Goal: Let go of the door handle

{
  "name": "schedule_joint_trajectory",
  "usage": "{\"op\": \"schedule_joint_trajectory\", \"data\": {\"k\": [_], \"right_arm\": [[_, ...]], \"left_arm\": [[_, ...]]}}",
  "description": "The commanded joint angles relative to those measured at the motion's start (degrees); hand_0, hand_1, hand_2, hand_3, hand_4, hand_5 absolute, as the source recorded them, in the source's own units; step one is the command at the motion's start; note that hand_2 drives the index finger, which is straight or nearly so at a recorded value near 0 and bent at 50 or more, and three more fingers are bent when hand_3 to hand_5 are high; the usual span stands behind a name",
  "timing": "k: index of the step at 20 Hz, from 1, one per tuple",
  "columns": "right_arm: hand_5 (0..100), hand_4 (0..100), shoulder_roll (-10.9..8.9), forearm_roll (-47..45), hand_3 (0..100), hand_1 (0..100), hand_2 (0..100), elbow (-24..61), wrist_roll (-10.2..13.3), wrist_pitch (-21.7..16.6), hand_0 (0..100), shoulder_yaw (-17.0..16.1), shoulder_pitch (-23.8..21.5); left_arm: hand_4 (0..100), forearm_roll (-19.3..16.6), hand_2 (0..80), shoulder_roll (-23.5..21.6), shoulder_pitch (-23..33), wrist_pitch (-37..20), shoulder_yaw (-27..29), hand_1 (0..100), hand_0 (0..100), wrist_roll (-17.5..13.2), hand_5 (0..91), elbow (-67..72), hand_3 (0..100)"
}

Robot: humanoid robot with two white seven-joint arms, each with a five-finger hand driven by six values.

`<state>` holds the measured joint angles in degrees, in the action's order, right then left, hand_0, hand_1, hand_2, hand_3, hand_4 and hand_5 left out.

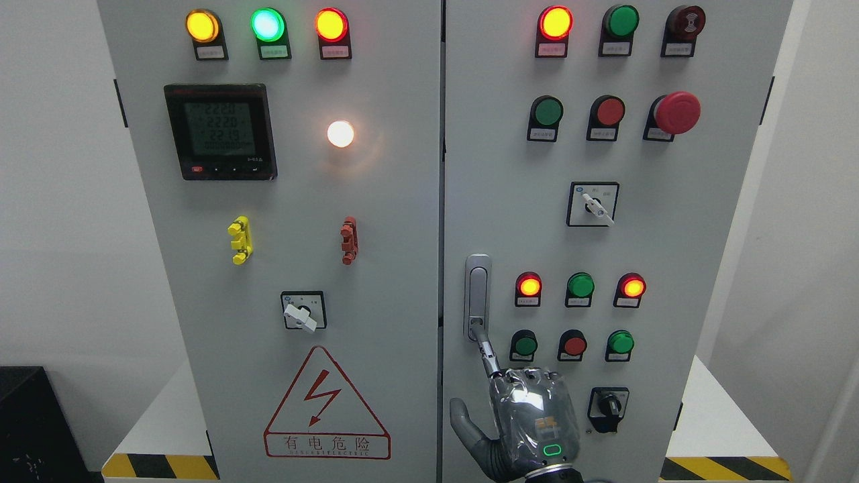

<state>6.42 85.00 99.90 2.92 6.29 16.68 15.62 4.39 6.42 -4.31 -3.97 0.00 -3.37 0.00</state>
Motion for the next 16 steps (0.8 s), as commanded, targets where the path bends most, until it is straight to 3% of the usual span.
{"op": "schedule_joint_trajectory", "data": {"k": [1, 16], "right_arm": [[97, 100, -0.01, -0.1, 100, 31, 6, -0.3, -0.1, -0.1, 46, -0.2, -0.1], [97, 100, 0.08, -0.4, 100, 32, 8, -0.1, -1.2, -0.1, 45, 0.1, -0.9]], "left_arm": [[1, 0.0, 2.2, 0.0, 0.0, 0.0, -1.2, 0, 0, 0.0, 0.0, -1.1, 9], [1, 0.0, 2.1, 0.0, 0.0, 0.0, -1.2, 0, 0, 0.0, 0.0, -1.1, 9]]}}
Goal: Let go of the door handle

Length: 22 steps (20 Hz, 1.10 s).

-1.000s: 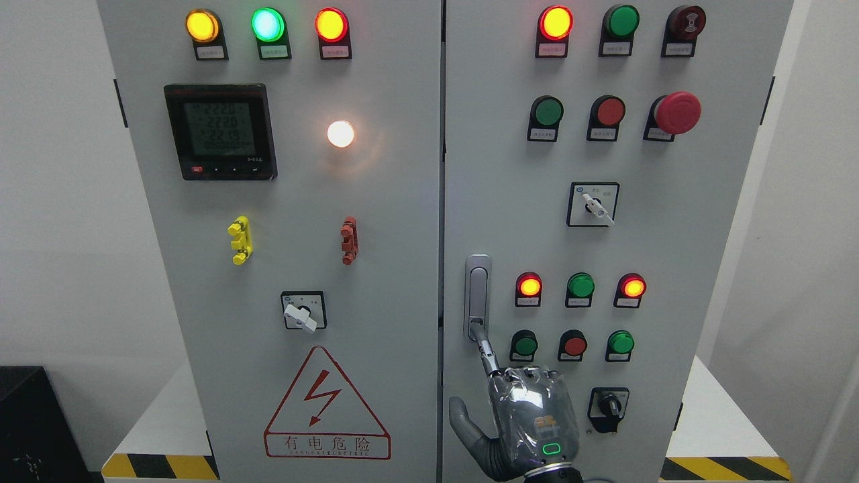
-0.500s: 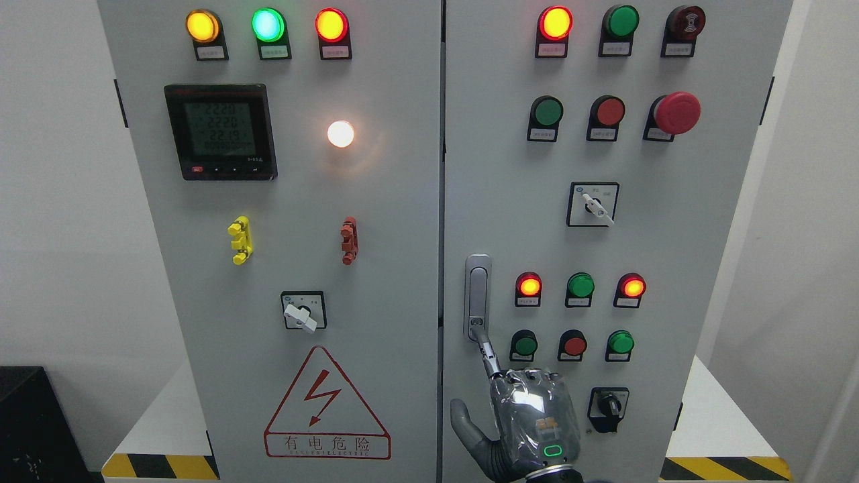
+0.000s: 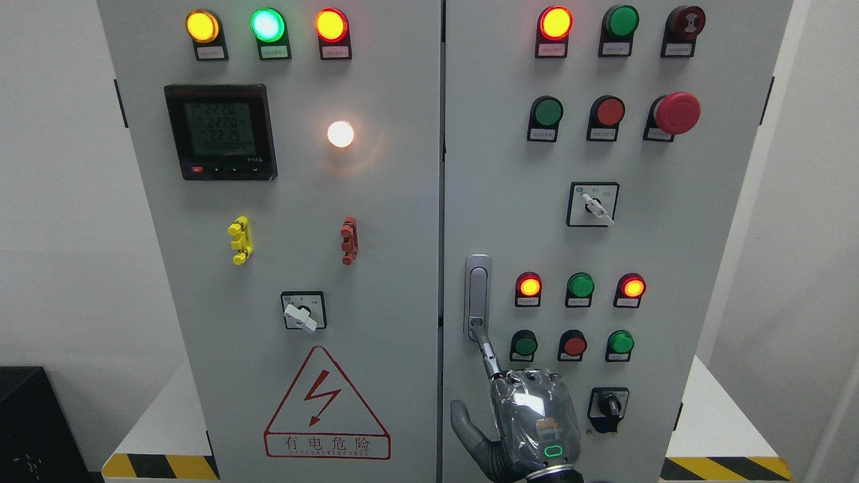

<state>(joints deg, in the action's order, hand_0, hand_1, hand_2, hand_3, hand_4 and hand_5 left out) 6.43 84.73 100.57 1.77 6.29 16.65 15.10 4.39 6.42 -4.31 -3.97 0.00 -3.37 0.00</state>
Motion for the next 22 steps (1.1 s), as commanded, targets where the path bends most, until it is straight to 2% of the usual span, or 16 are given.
{"op": "schedule_joint_trajectory", "data": {"k": [1, 14, 22], "right_arm": [[97, 100, 0.07, -0.1, 100, 32, 8, -0.8, -0.1, -0.1, 45, 0.1, -0.4], [97, 100, -0.01, -0.2, 100, 32, 8, -0.6, 0.0, -0.1, 44, 0.3, -0.4], [97, 100, -0.01, -0.2, 100, 32, 8, 2.1, 1.3, -0.6, 44, 0.8, -1.3]], "left_arm": [[1, 0.0, 2.1, 0.0, 0.0, 0.0, -1.2, 0, 0, 0.0, 0.0, -1.1, 9], [1, 0.0, 2.2, 0.0, 0.0, 0.0, -1.2, 0, 0, 0.0, 0.0, -1.1, 9], [1, 0.0, 2.3, 0.0, 0.0, 0.0, -1.2, 0, 0, 0.0, 0.0, -1.1, 9]]}}
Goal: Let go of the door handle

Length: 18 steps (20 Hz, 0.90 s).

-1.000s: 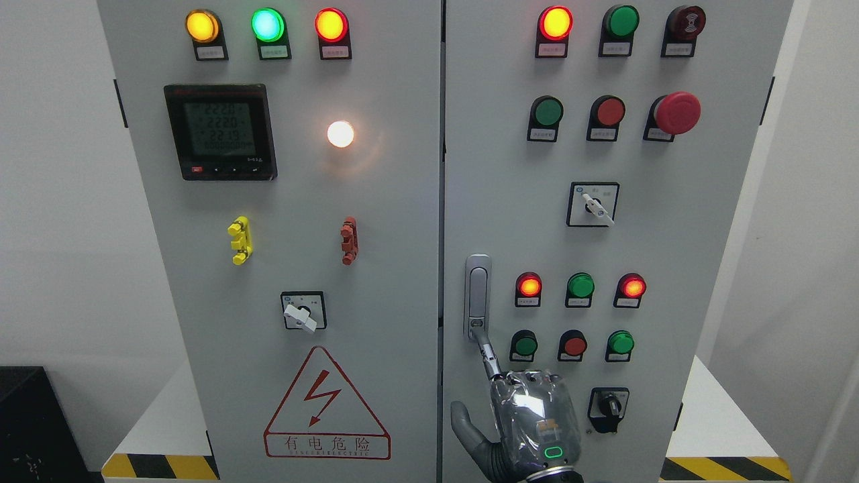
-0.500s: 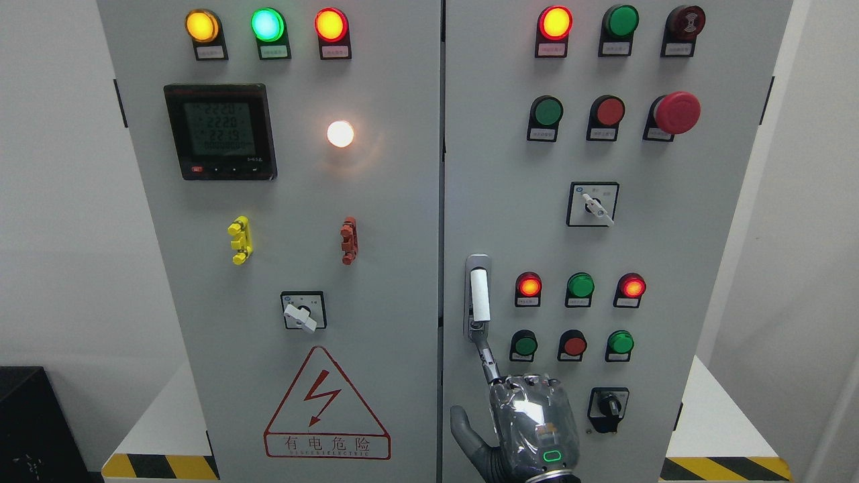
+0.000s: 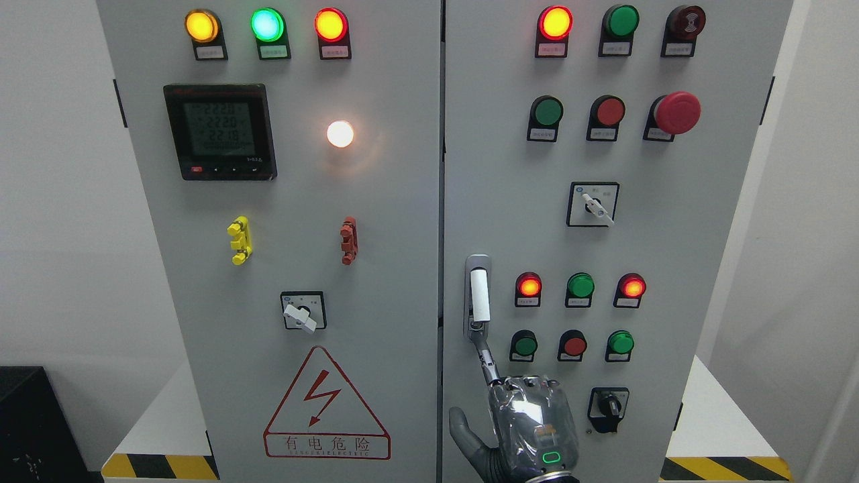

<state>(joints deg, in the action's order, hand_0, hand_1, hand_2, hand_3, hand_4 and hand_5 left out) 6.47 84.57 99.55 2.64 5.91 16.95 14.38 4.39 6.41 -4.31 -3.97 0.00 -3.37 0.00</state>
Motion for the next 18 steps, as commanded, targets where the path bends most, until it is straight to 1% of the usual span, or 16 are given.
{"op": "schedule_joint_trajectory", "data": {"k": [1, 4, 16, 17, 18], "right_arm": [[96, 100, -0.05, 0.0, 100, 32, 10, 3.4, 0.4, -0.2, 44, 0.5, -0.7], [96, 100, -0.05, 0.0, 100, 31, 12, 4.0, 0.5, -0.3, 44, 0.5, -0.8], [96, 100, -0.05, 0.0, 100, 31, 14, 5.7, 0.5, -0.3, 44, 0.5, -0.8], [96, 100, -0.05, 0.0, 100, 31, 15, 6.0, 0.7, -0.3, 44, 0.5, -0.9], [96, 100, -0.05, 0.0, 100, 31, 19, 6.4, 0.7, -0.3, 44, 0.5, -1.2]], "left_arm": [[1, 0.0, 2.3, 0.0, 0.0, 0.0, -1.2, 0, 0, 0.0, 0.0, -1.1, 9], [1, 0.0, 2.3, 0.0, 0.0, 0.0, -1.2, 0, 0, 0.0, 0.0, -1.1, 9], [1, 0.0, 2.2, 0.0, 0.0, 0.0, -1.2, 0, 0, 0.0, 0.0, -1.1, 9], [1, 0.0, 2.2, 0.0, 0.0, 0.0, -1.2, 0, 0, 0.0, 0.0, -1.1, 9], [1, 0.0, 2.2, 0.0, 0.0, 0.0, -1.2, 0, 0, 0.0, 0.0, -1.1, 9]]}}
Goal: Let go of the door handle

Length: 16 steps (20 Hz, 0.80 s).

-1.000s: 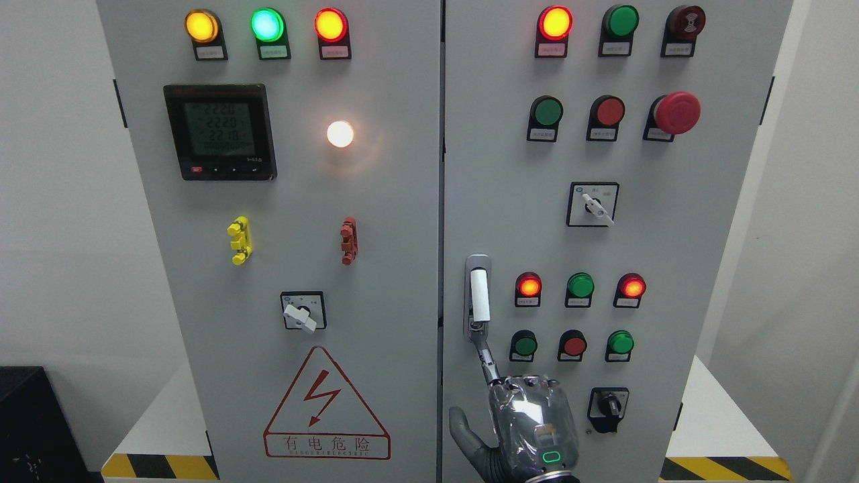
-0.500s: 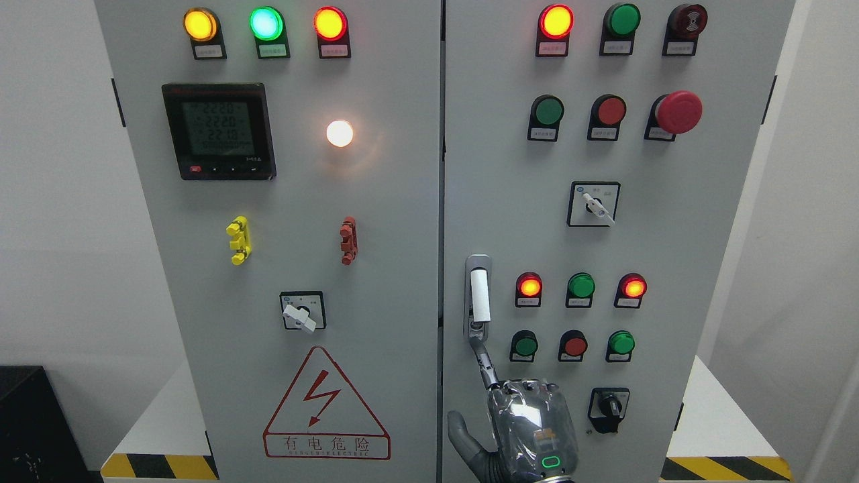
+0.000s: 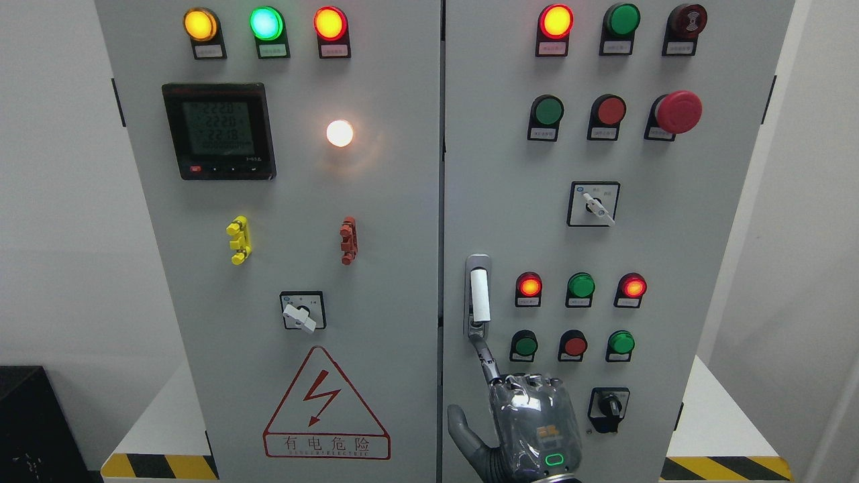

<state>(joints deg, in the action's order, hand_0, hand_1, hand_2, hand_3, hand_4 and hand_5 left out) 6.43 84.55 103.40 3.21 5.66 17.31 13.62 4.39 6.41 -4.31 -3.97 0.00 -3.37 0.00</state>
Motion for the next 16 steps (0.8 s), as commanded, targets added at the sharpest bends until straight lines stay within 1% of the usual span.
{"op": "schedule_joint_trajectory", "data": {"k": [1, 3, 6, 12, 16], "right_arm": [[96, 100, -0.02, 0.0, 100, 31, 22, 2.5, 0.2, 0.0, 44, 0.1, -0.5], [96, 100, 0.07, 0.0, 100, 32, 33, 2.5, 0.2, 0.1, 44, 0.8, -0.5], [96, 99, 0.07, 0.0, 100, 32, 35, 2.6, 0.1, 0.1, 44, 1.1, -0.4], [95, 92, 0.60, 0.0, 100, 35, 39, 3.8, 0.0, 0.1, 46, 1.1, -0.3], [93, 90, 0.78, -0.1, 100, 37, 39, 5.0, 0.3, 0.1, 49, 0.2, -0.5]], "left_arm": [[1, 0.0, 2.2, 0.0, 0.0, 0.0, -1.2, 0, 0, 0.0, 0.0, -1.1, 9], [1, 0.0, 2.2, 0.0, 0.0, 0.0, -1.2, 0, 0, 0.0, 0.0, -1.1, 9], [1, 0.0, 2.2, 0.0, 0.0, 0.0, -1.2, 0, 0, 0.0, 0.0, -1.1, 9], [1, 0.0, 2.2, 0.0, 0.0, 0.0, -1.2, 0, 0, 0.0, 0.0, -1.1, 9], [1, 0.0, 2.1, 0.0, 0.0, 0.0, -1.2, 0, 0, 0.0, 0.0, -1.1, 9]]}}
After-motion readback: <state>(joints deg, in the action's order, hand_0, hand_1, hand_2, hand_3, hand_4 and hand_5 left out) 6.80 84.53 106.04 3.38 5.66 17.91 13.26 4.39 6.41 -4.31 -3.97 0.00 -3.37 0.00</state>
